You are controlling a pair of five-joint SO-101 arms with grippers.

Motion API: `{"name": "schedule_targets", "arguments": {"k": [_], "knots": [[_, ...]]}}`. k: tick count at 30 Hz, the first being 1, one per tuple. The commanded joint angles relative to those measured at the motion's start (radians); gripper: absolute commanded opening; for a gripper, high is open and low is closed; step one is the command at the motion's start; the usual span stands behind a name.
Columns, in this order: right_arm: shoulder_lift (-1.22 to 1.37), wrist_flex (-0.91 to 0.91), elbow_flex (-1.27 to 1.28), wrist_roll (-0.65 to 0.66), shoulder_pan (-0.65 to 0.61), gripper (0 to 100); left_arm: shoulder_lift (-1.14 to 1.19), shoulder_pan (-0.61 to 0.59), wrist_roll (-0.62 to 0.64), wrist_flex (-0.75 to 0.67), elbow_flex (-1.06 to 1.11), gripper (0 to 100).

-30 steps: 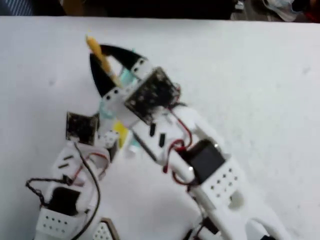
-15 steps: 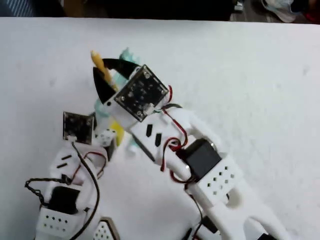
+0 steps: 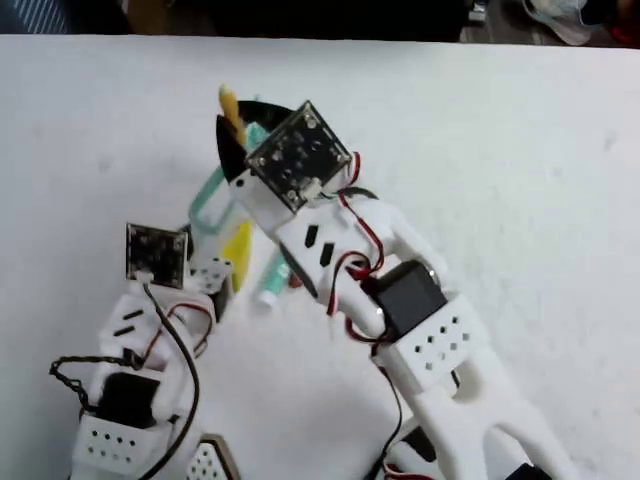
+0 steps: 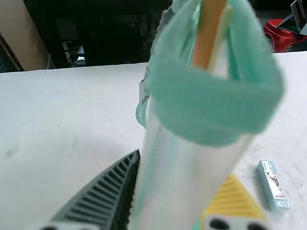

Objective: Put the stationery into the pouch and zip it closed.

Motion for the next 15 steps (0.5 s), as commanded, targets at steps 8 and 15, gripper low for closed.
{"name": "schedule_targets", "arguments": {"k": [8,15], "knots": [[-0.007,0.054,-0.012,0.006,0.015,14.9,-0.013,-0.012,-0.005,0.008,-0.041,20],[-0.007,0.050,-0.014,0.006,0.018,14.2,-0.013,-0.012,-0.005,0.008,-0.041,20]]}}
